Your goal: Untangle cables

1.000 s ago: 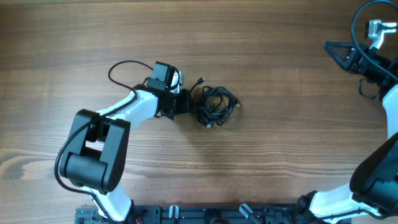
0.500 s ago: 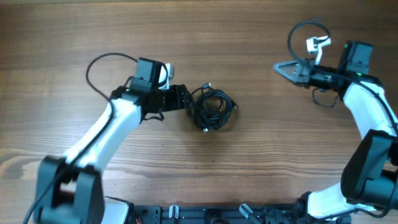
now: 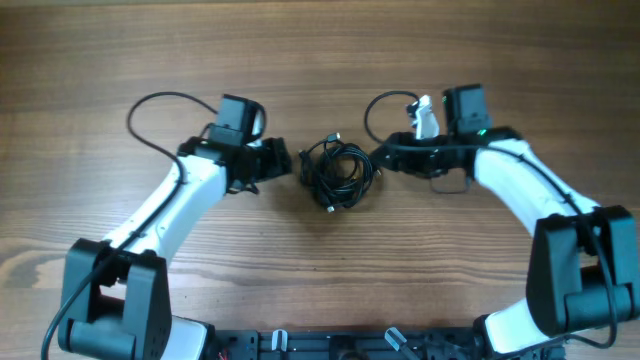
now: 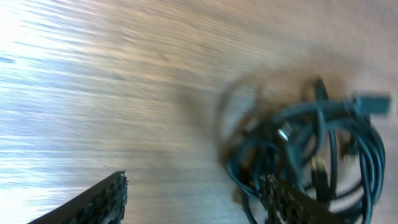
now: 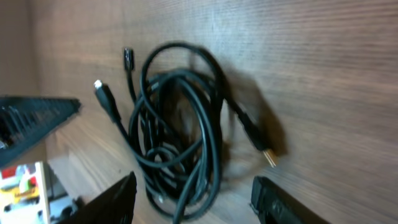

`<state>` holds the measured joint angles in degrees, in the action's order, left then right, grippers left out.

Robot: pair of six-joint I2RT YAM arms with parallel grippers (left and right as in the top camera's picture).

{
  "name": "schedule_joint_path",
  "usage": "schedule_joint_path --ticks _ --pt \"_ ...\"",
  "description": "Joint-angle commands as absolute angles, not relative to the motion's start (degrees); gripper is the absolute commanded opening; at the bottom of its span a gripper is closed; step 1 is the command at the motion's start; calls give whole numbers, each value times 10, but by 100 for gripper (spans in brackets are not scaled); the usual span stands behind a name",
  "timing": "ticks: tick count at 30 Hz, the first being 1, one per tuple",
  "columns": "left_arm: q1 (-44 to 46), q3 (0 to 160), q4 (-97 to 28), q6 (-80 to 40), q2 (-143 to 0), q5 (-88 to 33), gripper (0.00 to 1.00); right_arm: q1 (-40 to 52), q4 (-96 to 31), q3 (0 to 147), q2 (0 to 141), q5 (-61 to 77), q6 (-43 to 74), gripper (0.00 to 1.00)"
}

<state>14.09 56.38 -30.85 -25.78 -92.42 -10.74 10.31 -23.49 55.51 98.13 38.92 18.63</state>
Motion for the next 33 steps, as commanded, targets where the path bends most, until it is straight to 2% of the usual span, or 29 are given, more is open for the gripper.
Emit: schedule_joint_path --ticks 1,3,4,5,7,8,9,10,11,15,19,21,27,33 --pt "74 562 -308 -262 -924 -83 79 152 -161 508 975 352 287 63" --pt "50 562 -312 -256 -924 -82 80 187 -124 491 975 300 335 61" --pt "40 562 -317 -249 -924 -83 79 202 -124 491 975 263 354 57" --pt "37 562 -320 -239 -924 -82 75 215 -122 491 975 239 364 53" --pt "36 562 -321 -229 -924 -83 62 237 -105 491 975 229 365 49" --pt "36 562 -321 -229 -924 -83 58 241 -100 491 975 229 365 40" --pt "36 562 -321 -229 -924 -83 50 244 -96 491 975 224 373 17" --pt "36 562 -321 -229 -924 -83 43 244 -95 491 975 220 377 4" --pt "36 562 -321 -229 -924 -83 38 243 -88 492 973 222 374 4" --pt "36 562 -320 -229 -924 -91 37 220 -28 503 919 344 356 4" --pt "36 562 -319 -222 -924 -130 33 185 136 503 878 617 347 4" --pt "36 562 -312 -179 -924 -185 32 181 194 503 878 719 346 4" --pt "16 562 -303 -75 -924 -367 40 159 212 503 878 721 427 4" --pt "-48 562 -336 78 -924 -609 43 143 192 503 879 721 426 4"
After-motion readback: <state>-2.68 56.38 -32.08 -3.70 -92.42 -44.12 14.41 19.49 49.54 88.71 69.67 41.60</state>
